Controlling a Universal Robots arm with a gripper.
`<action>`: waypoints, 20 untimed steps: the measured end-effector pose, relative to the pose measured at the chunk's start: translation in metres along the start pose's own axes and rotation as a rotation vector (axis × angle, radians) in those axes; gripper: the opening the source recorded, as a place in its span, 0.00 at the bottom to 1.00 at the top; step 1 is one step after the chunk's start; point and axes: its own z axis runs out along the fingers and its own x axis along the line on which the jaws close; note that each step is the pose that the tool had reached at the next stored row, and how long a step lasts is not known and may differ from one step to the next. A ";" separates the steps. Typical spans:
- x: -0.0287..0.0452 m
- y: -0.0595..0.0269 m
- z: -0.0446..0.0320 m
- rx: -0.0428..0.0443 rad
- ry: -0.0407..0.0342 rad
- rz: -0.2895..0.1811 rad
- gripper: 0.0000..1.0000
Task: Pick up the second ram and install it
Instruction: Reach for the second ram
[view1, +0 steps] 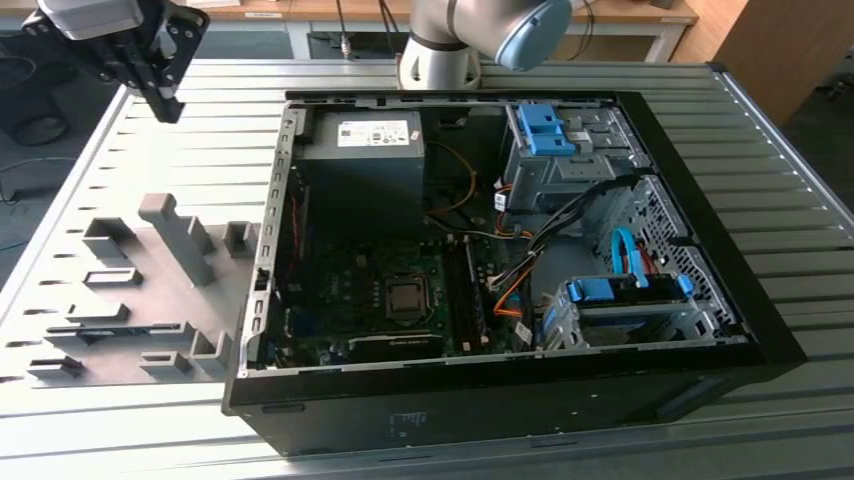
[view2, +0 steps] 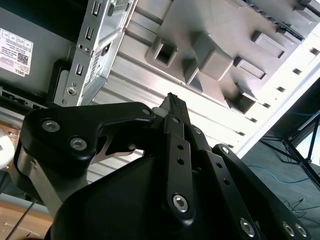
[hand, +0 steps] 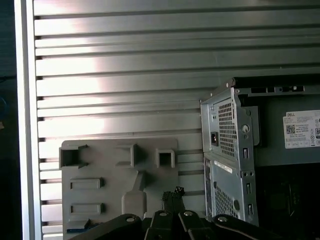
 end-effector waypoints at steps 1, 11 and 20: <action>0.0022 -0.0002 -0.0001 0.0000 0.0001 0.000 0.11; 0.0236 -0.0018 -0.0007 0.0000 0.0000 0.000 0.11; 0.0402 -0.0030 -0.0012 0.0000 0.0001 0.000 0.11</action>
